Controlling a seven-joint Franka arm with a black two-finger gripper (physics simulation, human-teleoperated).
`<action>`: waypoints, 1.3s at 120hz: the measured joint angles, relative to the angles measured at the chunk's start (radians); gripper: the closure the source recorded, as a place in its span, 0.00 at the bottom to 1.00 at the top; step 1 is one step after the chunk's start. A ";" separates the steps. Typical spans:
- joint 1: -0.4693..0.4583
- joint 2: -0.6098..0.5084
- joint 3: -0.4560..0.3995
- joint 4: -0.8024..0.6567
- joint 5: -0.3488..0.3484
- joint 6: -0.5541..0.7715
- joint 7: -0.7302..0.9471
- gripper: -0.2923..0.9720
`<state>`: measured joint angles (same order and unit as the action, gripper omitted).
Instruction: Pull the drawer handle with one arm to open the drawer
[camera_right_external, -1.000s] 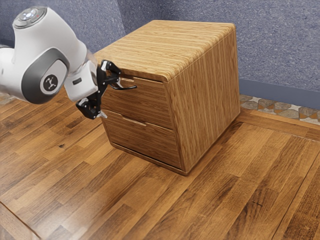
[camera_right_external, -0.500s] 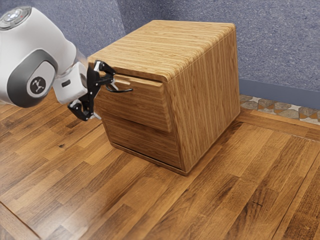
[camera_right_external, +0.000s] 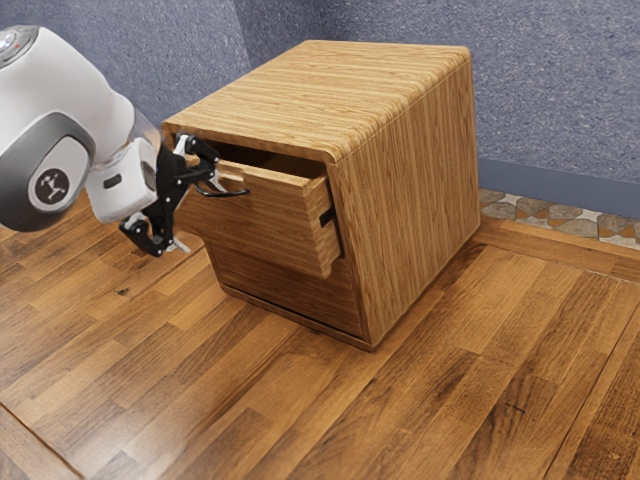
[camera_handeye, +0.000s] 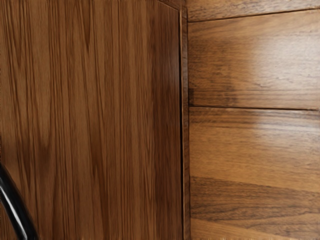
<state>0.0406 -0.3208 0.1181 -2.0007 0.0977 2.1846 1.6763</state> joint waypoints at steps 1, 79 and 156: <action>0.000 -0.002 0.000 -0.001 0.000 0.000 0.000 0.26; 0.005 -0.167 0.000 -0.147 -0.006 -0.002 0.009 0.31; -0.001 -0.251 0.002 -0.201 -0.001 -0.010 0.011 0.27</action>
<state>0.0400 -0.5715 0.1199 -2.2021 0.0964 2.1741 1.6872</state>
